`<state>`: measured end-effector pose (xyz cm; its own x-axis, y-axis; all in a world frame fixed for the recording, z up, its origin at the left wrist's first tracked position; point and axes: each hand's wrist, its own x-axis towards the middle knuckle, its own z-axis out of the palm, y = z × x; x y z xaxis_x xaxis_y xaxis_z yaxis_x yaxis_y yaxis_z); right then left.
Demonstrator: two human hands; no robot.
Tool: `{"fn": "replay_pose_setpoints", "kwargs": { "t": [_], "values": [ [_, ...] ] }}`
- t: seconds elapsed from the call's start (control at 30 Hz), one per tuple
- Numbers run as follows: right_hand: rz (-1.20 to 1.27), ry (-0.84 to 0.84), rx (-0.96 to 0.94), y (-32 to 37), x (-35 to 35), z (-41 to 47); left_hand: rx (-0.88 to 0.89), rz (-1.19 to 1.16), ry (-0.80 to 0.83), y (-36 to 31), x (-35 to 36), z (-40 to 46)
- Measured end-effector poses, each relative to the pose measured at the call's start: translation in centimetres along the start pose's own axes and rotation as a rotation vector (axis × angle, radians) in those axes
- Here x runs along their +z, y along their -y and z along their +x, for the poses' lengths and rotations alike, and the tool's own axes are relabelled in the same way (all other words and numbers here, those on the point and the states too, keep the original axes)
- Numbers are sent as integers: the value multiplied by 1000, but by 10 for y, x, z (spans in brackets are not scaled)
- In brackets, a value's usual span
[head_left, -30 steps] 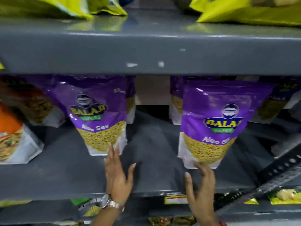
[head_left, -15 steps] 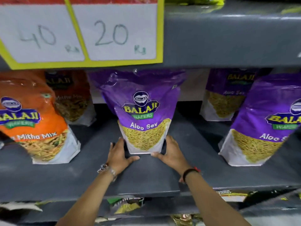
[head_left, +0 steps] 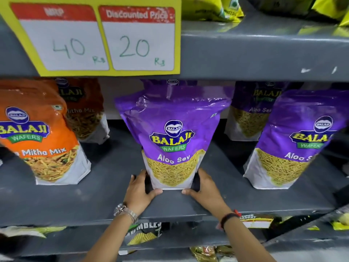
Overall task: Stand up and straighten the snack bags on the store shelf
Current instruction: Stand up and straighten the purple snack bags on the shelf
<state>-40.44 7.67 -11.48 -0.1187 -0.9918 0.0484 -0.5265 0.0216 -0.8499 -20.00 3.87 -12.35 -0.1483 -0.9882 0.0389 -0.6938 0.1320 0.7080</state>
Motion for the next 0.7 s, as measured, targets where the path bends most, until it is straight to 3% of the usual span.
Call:
{"fn": "replay_pose_setpoints", "kwargs": {
  "t": [0.3,0.7],
  "values": [
    [-87,-72,-8,-4,3,-5,-23,-64,-8,-2,-3,-2],
    [-56,-15,-3,-4,-1,-7,-24,-48,36,-3,-7,-7]
  ]
}}
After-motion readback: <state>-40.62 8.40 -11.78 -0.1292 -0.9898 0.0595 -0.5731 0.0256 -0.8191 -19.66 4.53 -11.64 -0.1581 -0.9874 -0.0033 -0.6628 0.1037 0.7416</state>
